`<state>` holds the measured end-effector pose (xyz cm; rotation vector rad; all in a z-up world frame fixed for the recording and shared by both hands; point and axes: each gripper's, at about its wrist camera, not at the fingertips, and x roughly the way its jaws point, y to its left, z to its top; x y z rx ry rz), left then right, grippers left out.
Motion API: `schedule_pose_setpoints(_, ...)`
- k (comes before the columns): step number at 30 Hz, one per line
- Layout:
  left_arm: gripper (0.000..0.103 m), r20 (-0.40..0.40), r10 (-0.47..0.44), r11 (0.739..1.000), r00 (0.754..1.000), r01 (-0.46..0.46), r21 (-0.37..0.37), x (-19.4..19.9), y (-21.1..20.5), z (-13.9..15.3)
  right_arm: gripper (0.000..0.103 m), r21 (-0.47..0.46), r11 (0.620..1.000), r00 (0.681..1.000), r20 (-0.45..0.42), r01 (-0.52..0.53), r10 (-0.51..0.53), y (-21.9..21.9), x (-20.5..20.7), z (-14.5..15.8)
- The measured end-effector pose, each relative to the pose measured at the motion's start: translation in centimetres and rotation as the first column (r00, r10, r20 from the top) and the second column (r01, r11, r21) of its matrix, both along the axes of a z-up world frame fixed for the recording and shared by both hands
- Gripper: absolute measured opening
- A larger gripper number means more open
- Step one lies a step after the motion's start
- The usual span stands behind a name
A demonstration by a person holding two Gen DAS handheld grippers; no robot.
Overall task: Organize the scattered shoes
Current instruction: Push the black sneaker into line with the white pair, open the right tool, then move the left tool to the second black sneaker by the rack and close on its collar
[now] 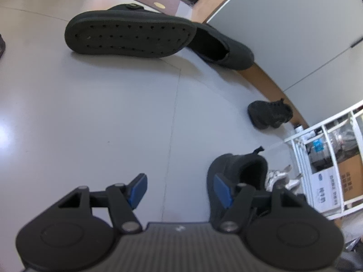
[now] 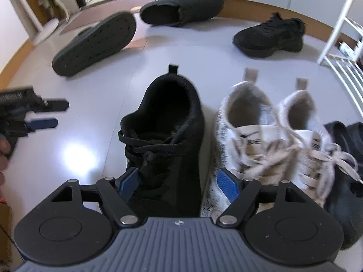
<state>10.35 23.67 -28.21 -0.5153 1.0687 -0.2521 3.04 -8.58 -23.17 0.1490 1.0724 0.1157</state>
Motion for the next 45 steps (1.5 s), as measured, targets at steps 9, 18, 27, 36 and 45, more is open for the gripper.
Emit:
schedule_pose_setpoints(9,0.069,0.011,-0.020,0.999,1.000,0.020,-0.026,0.5,-0.4,0.7,0.080,0.001,0.998,0.998,0.036,-0.059,0.059,-4.9,-2.4,6.5)
schedule_pose_setpoints(18,0.069,0.047,-0.065,0.998,0.997,0.065,0.001,1.4,-2.1,2.5,0.091,-0.057,0.973,0.969,0.095,-0.223,0.228,-7.2,-3.1,9.9)
schedule_pose_setpoints(27,0.069,0.060,-0.150,0.987,0.987,0.145,0.067,1.9,-7.0,3.7,0.091,-0.003,0.945,0.938,0.115,-0.328,0.326,-7.7,-2.7,5.7)
schedule_pose_setpoints(36,0.069,0.016,-0.314,0.937,0.949,0.308,0.163,2.7,-13.4,4.4,0.091,0.127,0.954,0.956,0.147,-0.271,0.253,-10.7,-3.7,0.4)
schedule_pose_setpoints(45,0.067,-0.009,-0.417,0.892,0.909,0.411,0.187,3.9,-19.7,5.8,0.090,0.144,0.964,0.966,0.164,-0.224,0.200,-13.4,-3.6,-0.5)
